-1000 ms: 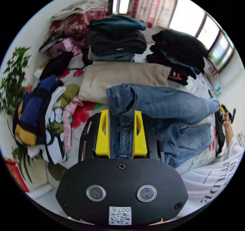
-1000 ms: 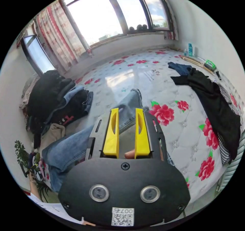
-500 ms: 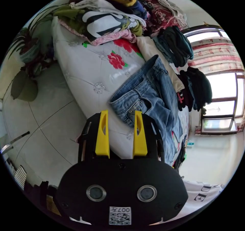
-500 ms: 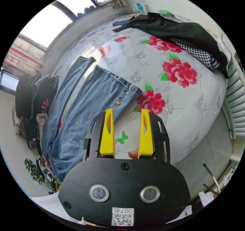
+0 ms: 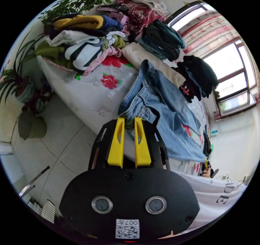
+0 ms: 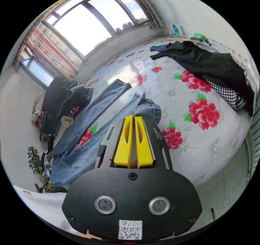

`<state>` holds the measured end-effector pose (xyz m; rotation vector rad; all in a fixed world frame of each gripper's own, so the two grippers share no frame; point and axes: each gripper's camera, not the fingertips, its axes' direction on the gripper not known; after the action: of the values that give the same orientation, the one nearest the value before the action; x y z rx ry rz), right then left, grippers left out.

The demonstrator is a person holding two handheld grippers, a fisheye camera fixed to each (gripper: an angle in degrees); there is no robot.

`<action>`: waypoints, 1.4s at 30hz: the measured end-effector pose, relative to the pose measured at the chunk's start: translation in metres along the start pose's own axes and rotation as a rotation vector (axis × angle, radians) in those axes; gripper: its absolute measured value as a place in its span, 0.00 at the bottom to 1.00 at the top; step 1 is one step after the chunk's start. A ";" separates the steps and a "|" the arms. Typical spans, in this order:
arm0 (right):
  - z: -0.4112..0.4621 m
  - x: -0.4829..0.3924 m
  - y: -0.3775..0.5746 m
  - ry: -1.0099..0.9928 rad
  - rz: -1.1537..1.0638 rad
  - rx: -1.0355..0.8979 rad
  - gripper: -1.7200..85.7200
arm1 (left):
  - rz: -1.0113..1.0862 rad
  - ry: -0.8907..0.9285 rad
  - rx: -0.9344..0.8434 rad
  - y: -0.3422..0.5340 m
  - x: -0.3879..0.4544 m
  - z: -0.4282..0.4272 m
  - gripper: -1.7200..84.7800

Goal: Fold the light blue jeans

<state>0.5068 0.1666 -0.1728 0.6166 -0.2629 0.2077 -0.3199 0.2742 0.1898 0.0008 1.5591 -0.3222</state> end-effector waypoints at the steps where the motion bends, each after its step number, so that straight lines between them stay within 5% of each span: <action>1: -0.012 0.001 0.011 0.065 -0.041 0.002 0.03 | 0.001 -0.009 -0.011 0.007 -0.005 0.002 0.09; 5: 0.025 0.048 0.045 0.244 0.128 -0.261 0.06 | -0.102 -0.001 -0.161 0.054 -0.044 0.048 0.10; 10: 0.006 0.032 0.057 0.322 0.145 -0.141 0.09 | -0.110 -0.022 -0.126 0.073 -0.054 0.034 0.10; 22: 0.133 -0.207 -0.010 0.078 -0.417 -0.219 0.13 | 0.336 -0.096 0.042 -0.080 0.068 0.037 0.16; 32: 0.298 -0.384 -0.093 0.118 -0.769 -0.342 0.18 | 0.716 -0.198 -0.151 -0.217 0.168 0.170 0.18; 38: 0.407 -0.428 -0.122 0.257 -0.968 -0.544 0.17 | 0.867 -0.278 -0.420 -0.232 0.186 0.268 0.19; 42: 0.456 -0.437 -0.118 0.355 -1.084 -0.637 0.15 | 0.907 -0.280 -0.437 -0.237 0.190 0.271 0.16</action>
<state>0.0429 -0.2474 -0.0117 0.0195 0.3612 -0.7865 -0.1062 -0.0464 0.0568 0.3009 1.1811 0.7042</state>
